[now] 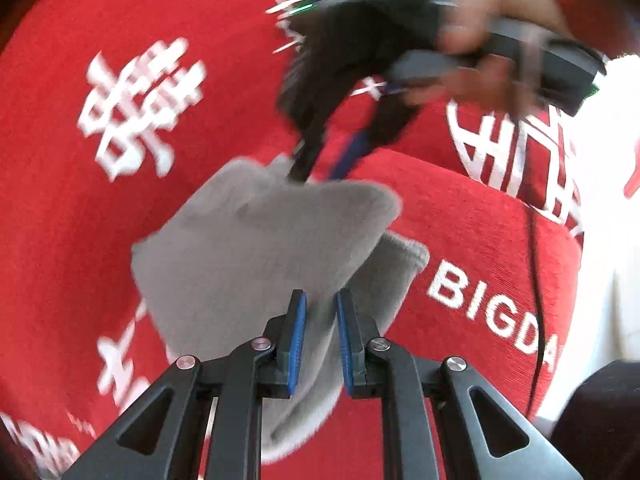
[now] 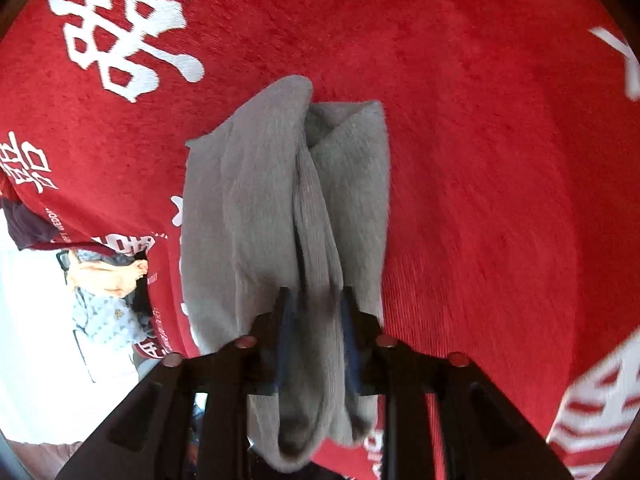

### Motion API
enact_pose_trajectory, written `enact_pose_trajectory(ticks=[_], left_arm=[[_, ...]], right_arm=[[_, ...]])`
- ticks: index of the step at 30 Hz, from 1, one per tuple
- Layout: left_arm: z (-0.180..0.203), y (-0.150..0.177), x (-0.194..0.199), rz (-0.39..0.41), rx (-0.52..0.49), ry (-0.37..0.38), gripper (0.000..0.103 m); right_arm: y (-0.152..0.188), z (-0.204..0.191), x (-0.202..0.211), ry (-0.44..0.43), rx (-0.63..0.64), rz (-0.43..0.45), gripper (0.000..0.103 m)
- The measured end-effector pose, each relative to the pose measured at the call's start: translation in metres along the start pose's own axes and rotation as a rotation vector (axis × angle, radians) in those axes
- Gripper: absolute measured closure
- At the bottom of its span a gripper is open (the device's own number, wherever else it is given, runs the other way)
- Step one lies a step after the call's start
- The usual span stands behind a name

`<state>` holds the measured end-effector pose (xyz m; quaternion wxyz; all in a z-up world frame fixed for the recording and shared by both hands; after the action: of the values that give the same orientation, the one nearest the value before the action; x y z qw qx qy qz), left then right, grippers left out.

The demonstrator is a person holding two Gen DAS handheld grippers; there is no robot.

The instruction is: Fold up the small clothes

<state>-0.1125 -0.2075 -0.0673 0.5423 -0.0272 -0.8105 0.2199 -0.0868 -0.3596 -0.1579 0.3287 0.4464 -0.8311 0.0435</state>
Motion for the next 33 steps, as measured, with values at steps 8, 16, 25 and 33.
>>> enact_pose_trajectory(ticks=[8, 16, 25, 33], left_arm=[[-0.063, 0.079, -0.014, -0.329, 0.477, 0.136, 0.086], [-0.073, 0.116, -0.028, -0.51, 1.096, 0.57, 0.086], [-0.07, 0.106, -0.044, -0.498, 1.35, 0.69, 0.086], [-0.091, 0.11, -0.043, -0.487, 1.273, 0.56, 0.086]], right_arm=[[0.076, -0.002, 0.029, -0.213, -0.178, 0.124, 0.037], [0.097, -0.021, -0.012, -0.302, -0.247, 0.16, 0.038], [0.09, -0.015, -0.009, -0.311, -0.269, 0.218, 0.038], [0.084, -0.009, -0.018, -0.307, -0.297, 0.226, 0.045]])
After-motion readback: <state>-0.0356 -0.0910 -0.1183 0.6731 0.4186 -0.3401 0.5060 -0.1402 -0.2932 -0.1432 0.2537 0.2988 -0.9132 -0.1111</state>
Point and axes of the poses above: each gripper's, at about its wrist camera, not at the fingertips, and x roughly against the way its jaws point, z to its right, y to its underside, the point moved 9 cm from there along -x, roughly the way its jaws point, and after that the axes turned 12 degrees about -y, right-handed, at the moved point
